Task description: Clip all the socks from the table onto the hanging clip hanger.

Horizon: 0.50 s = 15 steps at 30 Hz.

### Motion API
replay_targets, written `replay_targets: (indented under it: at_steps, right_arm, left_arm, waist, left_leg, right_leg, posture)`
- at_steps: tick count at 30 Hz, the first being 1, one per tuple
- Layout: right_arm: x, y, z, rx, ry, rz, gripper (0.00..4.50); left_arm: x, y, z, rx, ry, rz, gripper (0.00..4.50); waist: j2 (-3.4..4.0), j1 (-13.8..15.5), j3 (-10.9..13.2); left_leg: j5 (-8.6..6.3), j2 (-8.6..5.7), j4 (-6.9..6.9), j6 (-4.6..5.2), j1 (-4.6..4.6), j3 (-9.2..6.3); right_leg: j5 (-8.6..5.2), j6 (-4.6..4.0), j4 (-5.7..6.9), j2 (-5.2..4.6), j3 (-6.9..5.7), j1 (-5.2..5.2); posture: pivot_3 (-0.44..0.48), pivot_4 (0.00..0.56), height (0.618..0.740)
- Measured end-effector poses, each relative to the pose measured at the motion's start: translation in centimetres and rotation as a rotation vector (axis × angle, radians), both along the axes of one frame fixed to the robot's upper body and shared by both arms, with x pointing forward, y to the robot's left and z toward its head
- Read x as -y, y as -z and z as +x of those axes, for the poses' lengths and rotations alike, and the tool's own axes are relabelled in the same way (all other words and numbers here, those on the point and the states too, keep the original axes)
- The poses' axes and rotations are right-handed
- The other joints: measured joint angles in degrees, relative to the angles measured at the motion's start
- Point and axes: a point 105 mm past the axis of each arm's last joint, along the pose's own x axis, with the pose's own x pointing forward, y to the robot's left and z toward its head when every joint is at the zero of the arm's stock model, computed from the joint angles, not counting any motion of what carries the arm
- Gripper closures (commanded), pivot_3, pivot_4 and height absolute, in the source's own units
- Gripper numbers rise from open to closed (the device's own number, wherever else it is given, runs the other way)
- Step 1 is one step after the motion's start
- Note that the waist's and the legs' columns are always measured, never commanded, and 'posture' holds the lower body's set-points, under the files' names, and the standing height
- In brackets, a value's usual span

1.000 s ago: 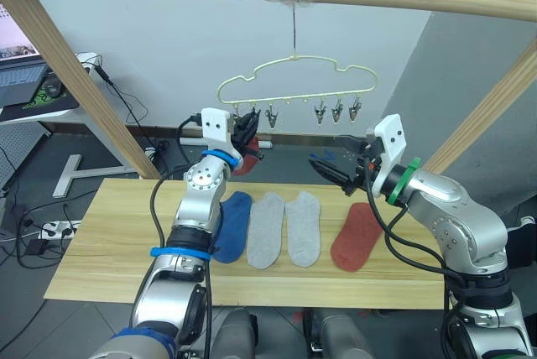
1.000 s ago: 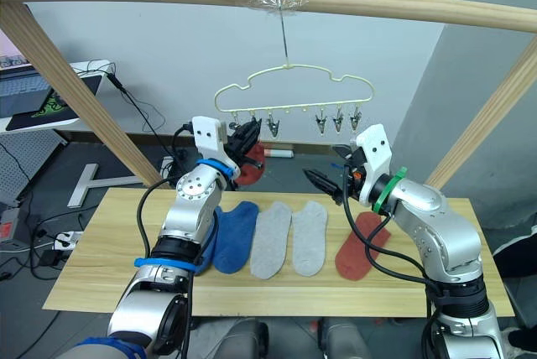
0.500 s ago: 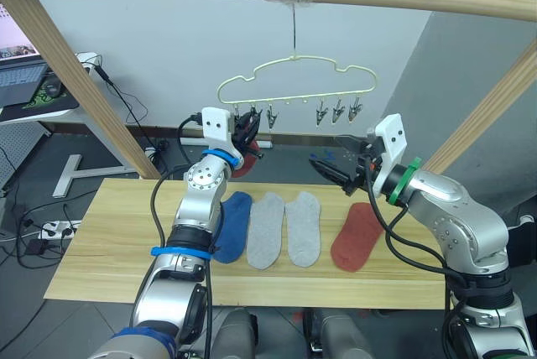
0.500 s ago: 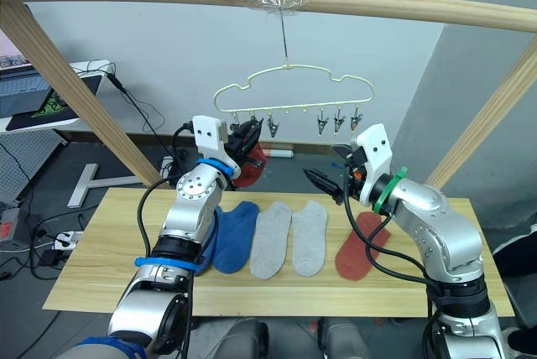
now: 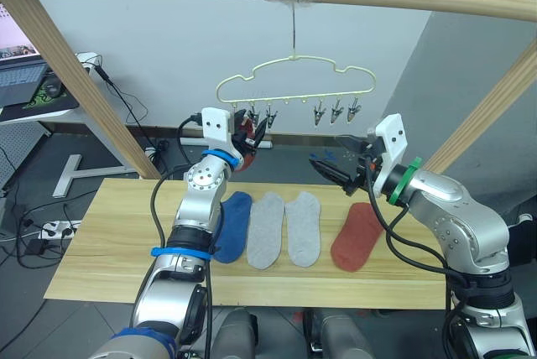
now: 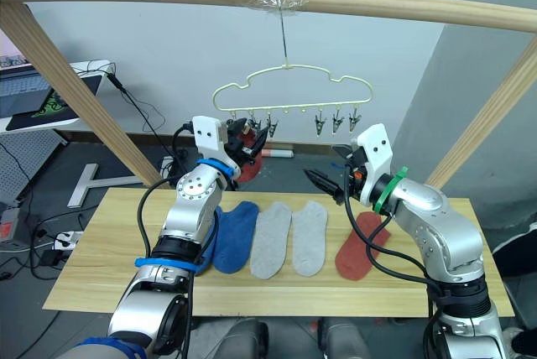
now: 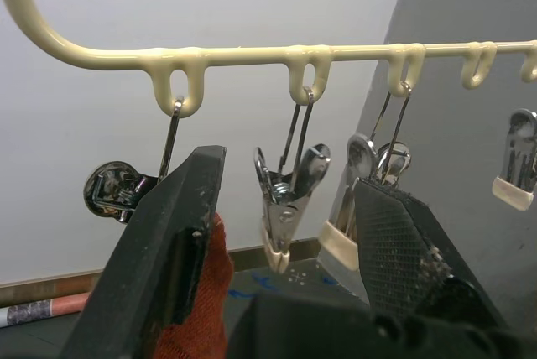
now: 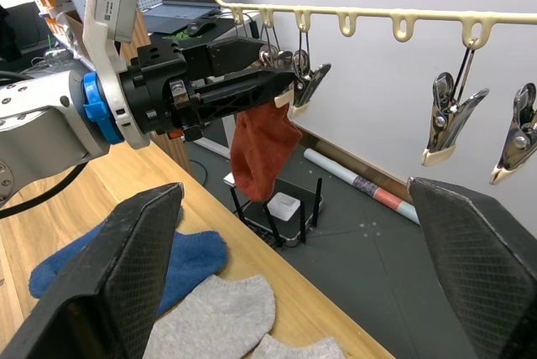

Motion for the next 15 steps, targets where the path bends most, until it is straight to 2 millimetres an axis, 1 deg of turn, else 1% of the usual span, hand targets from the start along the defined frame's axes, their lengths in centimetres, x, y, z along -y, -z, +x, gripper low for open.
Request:
replay_targets:
  at_steps: [4,7,9,15]
  right_arm:
    - [0.0,0.0,0.0,0.0,0.0,0.0,0.0]
    - [0.01,0.01,0.0,0.0,0.001,0.0,0.0]
    - [0.01,0.01,0.0,0.0,0.001,0.0,0.0]
    - [0.01,0.02,0.0,-0.001,0.001,0.0,0.0]
  left_arm:
    - [0.21,0.03,-0.02,-0.001,0.004,-0.004,1.69]
    - [0.27,-0.01,-0.04,0.001,0.007,-0.004,2.27]
    - [0.27,-0.01,-0.04,0.001,0.007,-0.004,2.88]
    - [0.26,0.0,-0.04,0.0,0.006,-0.005,2.88]
  waist:
    - [0.0,0.0,0.0]
    - [0.0,0.0,0.0]
    - [0.0,0.0,0.0]
    - [0.0,0.0,0.0]
  left_leg:
    - [0.0,0.0,0.0,0.0,0.0,0.01]
    - [0.0,0.0,0.0,0.0,0.0,0.0]
    - [0.0,0.0,0.0,0.0,0.0,0.0]
    - [0.0,0.0,0.0,0.0,0.0,0.0]
  right_leg:
    - [0.0,0.0,0.0,0.0,0.0,0.0]
    - [0.0,0.0,0.0,0.0,0.0,0.0]
    - [0.0,0.0,0.0,0.0,0.0,0.0]
    - [0.0,0.0,0.0,0.0,0.0,0.0]
  posture:
    - [-0.044,0.171,0.74]
    - [-0.046,0.175,0.74]
    - [-0.046,0.175,0.74]
    - [-0.043,0.18,0.74]
